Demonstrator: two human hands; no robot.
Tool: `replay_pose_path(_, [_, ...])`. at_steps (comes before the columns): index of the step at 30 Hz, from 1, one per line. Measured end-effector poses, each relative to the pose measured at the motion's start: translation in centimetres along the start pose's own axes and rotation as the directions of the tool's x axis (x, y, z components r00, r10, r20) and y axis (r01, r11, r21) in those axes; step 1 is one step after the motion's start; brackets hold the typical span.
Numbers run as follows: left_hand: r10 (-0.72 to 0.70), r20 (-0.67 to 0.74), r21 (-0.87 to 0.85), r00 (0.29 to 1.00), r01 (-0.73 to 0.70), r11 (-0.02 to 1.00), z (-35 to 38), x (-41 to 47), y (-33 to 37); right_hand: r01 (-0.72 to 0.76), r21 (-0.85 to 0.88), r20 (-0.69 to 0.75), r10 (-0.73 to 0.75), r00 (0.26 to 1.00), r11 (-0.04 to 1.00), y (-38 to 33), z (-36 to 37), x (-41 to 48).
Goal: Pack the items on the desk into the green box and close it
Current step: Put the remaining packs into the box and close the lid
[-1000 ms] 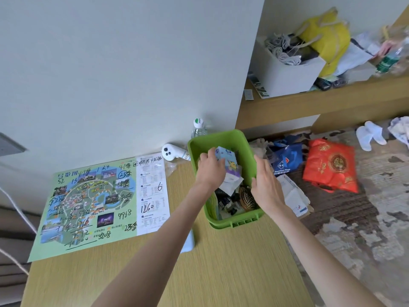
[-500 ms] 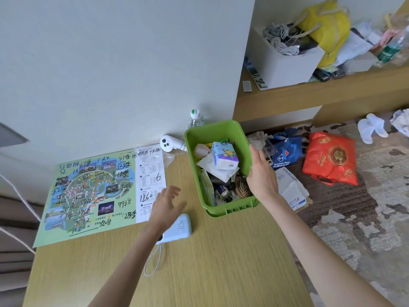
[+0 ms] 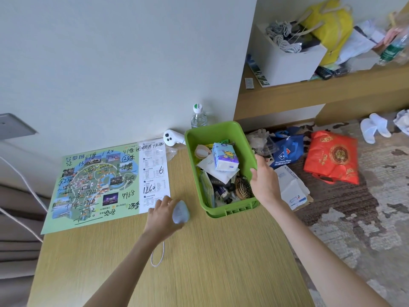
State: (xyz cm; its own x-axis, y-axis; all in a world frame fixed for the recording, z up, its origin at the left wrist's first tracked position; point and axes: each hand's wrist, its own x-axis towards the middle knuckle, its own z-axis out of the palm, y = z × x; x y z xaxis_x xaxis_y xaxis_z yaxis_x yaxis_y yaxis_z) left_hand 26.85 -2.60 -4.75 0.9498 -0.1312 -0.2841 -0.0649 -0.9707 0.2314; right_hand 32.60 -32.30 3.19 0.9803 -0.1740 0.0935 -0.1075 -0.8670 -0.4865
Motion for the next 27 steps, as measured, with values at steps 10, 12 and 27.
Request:
replay_pose_path(10, [-0.005,-0.414,-0.367,0.910,-0.161,0.916,-13.9,1.1,3.8,-0.032,0.053,-0.028,0.034,0.999,0.998,-0.7,0.2,-1.6])
replay_pose_path(12, [0.075,-0.414,-0.370,0.907,-0.243,0.897,-15.8,1.7,5.9,-0.049,0.058,-0.008,0.049,0.999,0.997,-0.7,0.3,-1.7])
replay_pose_path(27, [0.449,-0.145,0.179,0.882,-0.422,0.889,-9.3,5.3,16.7,-0.341,0.679,0.294,0.185,0.938,0.651,3.1,-2.6,-2.2])
